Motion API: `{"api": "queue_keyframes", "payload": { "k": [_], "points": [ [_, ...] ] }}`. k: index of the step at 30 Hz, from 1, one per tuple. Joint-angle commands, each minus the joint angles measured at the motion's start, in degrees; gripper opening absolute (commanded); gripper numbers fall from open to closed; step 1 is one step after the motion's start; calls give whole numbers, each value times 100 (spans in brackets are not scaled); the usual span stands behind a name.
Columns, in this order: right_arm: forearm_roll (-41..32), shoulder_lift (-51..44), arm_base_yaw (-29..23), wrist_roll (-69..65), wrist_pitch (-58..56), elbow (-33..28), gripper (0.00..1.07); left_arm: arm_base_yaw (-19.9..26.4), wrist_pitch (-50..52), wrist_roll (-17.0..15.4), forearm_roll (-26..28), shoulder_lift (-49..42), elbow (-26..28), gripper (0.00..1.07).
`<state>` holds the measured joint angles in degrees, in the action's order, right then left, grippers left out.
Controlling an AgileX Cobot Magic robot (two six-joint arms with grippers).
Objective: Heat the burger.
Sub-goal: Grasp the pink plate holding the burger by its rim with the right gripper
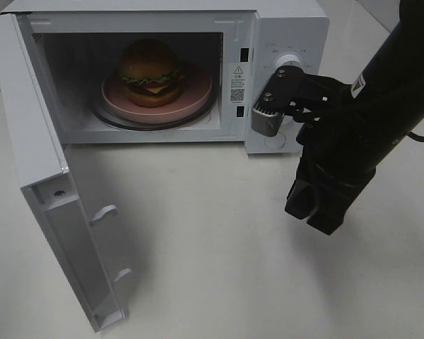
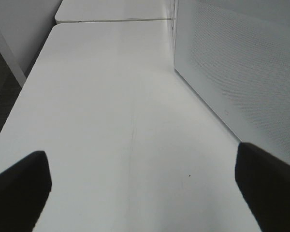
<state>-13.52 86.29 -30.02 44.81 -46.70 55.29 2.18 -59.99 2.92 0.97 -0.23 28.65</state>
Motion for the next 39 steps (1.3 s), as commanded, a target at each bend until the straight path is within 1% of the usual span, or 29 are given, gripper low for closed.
{"api": "queue_keyframes", "payload": {
  "k": [1, 3, 5, 6, 7, 8, 9, 10, 11, 12, 13, 14, 15, 16, 17, 18, 19, 22, 26, 28, 30, 35, 39],
  "points": [
    [0, -63, 0, 997, -86, 40, 20, 6, 52, -40, -11, -120, -11, 98],
    [0, -63, 0, 1243, -86, 40, 21, 6, 52, -40, -11, -120, -11, 98],
    [34, -63, 0, 1856, -86, 40, 31, 6, 52, -40, -11, -120, -11, 98],
    [34, -63, 0, 1856, -86, 40, 31, 6, 52, -40, -11, -120, -11, 98],
    [74, -63, 0, 1925, -69, 40, 34, 6, 52, -40, -11, -120, -11, 98],
    [189, -63, 0, 1994, -23, 40, 42, 6, 52, -40, -11, -120, -11, 98],
    [189, -63, 0, 1994, -23, 40, 42, 6, 52, -40, -11, -120, -11, 98],
    [252, -63, 0, 1994, 23, 40, 46, 6, 52, -40, -11, -120, -11, 98],
    [401, -63, 0, 1994, 103, 40, 53, 6, 52, -40, -11, -120, -11, 98],
    [401, -63, 0, 1994, 103, 40, 53, 6, 52, -40, -11, -120, -11, 98],
    [476, -63, 0, 1988, 155, 40, 58, 6, 52, -40, -11, -120, -11, 98],
    [602, -63, 0, 1988, 218, 57, 68, 6, 52, -40, -11, -120, -11, 98],
    [602, -63, 0, 1988, 218, 57, 68, 6, 52, -40, -11, -120, -11, 98],
    [636, -63, 0, 1988, 235, 80, 73, 6, 52, -40, -11, -120, -11, 98],
    [636, -63, 0, 1988, 235, 80, 73, 6, 52, -40, -11, -120, -11, 98],
    [739, -63, 0, 1977, 258, 132, 83, 6, 52, -40, -11, -120, -11, 98],
    [848, -63, -17, 1942, 264, 201, 90, 6, 52, -40, -11, -120, -11, 98],
    [1043, -63, -17, 1937, 252, 304, 92, 6, 52, -40, -11, -120, -11, 98],
    [1134, -63, -17, 1937, 258, 401, 91, 6, 52, -40, -11, -120, -11, 98],
    [1209, -57, -92, 1937, 258, 476, 90, 6, 52, -40, -11, -120, -11, 98],
    [1438, -34, -258, 1937, 338, 579, 89, 6, 52, -40, -11, -120, -11, 98],
    [1536, 6, -413, 1937, 579, 676, 89, 6, 52, -40, -11, -120, -11, 98],
    [1805, 57, -584, 2005, 745, 819, 89, 6, 52, -40, -11, -120, -11, 98]
  ]
}}
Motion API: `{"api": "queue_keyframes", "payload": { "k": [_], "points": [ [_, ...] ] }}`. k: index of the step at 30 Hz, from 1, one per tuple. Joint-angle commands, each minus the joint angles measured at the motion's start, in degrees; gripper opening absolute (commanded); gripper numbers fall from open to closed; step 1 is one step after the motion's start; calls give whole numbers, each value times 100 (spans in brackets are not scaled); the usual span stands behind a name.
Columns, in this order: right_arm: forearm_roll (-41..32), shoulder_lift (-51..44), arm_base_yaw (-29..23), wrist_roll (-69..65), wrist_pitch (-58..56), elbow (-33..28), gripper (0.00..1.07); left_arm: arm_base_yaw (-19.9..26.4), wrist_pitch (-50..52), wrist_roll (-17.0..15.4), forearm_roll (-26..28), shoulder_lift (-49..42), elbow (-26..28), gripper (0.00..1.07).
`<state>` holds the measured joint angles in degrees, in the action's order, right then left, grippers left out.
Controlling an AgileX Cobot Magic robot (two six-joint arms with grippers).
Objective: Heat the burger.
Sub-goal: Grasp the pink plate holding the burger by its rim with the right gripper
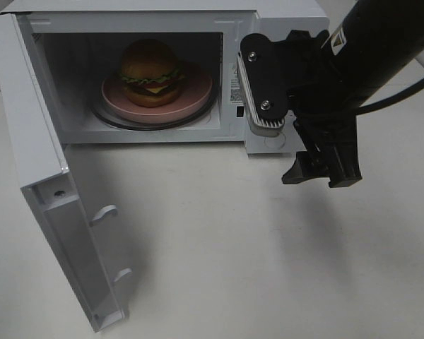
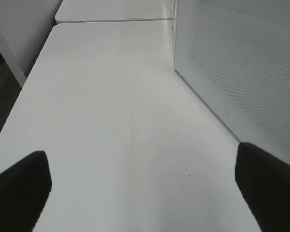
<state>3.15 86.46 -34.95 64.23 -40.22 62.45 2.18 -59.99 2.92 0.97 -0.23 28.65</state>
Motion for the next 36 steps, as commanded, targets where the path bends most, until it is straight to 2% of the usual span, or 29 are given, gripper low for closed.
{"api": "queue_keyframes", "payload": {
  "k": [1, 9, 36],
  "points": [
    [138, 40, -92, 63, 97, 103, 89, 6, 52, -40, -11, -120, -11, 98],
    [178, 424, -126, 132, 264, 602, 88, 6, 52, -40, -11, -120, -11, 98],
    [435, 1988, -189, 218, 1312, 1627, 84, 6, 52, -40, -11, -120, -11, 98]
  ]
}}
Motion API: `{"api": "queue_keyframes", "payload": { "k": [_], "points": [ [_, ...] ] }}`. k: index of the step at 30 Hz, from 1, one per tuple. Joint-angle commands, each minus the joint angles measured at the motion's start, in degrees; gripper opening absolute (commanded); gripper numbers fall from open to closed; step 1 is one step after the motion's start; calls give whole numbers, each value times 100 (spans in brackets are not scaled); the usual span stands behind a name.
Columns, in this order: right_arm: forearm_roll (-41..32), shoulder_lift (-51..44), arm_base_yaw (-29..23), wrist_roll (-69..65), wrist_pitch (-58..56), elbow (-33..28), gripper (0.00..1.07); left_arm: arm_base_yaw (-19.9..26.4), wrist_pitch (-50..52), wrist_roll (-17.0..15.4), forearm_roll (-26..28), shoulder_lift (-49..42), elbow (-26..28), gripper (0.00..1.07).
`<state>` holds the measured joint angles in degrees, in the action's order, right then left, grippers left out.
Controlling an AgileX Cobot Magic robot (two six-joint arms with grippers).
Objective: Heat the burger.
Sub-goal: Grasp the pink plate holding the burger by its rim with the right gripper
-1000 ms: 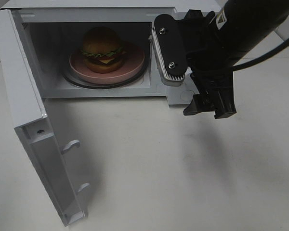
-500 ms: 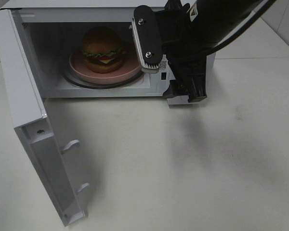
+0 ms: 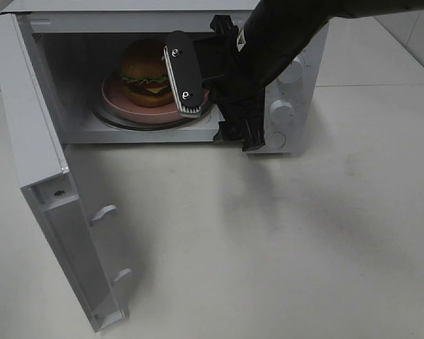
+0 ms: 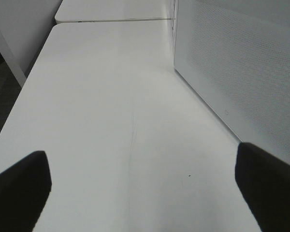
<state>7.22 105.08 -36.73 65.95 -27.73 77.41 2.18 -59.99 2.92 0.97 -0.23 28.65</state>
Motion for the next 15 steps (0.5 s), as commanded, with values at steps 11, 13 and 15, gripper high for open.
{"api": "queue_keyframes", "payload": {
  "k": [11, 13, 15],
  "points": [
    [29, 819, -11, 40, 132, 762, 83, 6, 52, -40, -11, -120, -11, 98],
    [29, 882, -11, 40, 132, 825, 83, 6, 52, -40, -11, -120, -11, 98],
    [34, 997, -34, 40, 143, 940, 83, 6, 52, -40, -11, -120, -11, 98]
  ]
}}
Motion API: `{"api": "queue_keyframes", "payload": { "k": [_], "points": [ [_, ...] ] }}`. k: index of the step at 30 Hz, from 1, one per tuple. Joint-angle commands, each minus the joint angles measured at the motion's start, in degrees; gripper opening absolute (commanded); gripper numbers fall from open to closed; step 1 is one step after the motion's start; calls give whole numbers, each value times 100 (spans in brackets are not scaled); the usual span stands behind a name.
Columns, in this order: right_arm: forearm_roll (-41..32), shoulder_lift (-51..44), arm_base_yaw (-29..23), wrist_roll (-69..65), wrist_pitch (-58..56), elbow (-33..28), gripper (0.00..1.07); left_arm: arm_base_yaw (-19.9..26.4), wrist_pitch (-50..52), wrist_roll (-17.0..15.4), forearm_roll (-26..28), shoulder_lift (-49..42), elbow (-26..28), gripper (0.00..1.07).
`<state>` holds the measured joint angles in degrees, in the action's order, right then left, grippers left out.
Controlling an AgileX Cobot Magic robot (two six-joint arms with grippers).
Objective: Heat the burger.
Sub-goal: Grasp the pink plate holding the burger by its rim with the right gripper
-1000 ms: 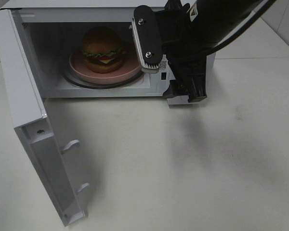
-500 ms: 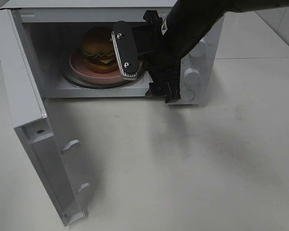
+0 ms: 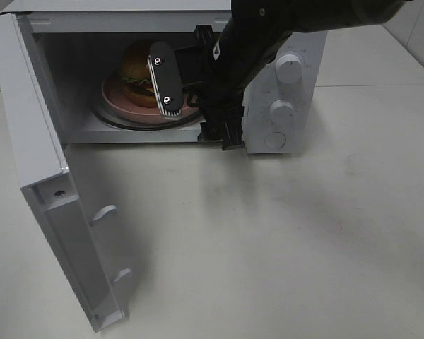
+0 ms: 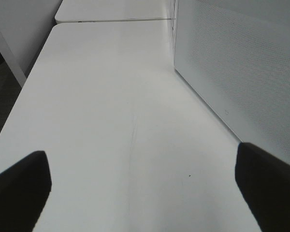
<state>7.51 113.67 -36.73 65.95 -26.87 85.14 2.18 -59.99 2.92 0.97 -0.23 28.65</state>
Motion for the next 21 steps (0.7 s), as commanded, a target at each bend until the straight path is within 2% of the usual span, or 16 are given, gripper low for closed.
{"api": "queue_keyframes", "payload": {
  "k": [1, 21],
  "points": [
    [52, 206, -69, 29, 57, 229, 83, 6, 52, -40, -11, -120, -11, 98],
    [241, 1473, -206, -246, -521, 1702, 80, 6, 52, -40, -11, -120, -11, 98]
  ]
}}
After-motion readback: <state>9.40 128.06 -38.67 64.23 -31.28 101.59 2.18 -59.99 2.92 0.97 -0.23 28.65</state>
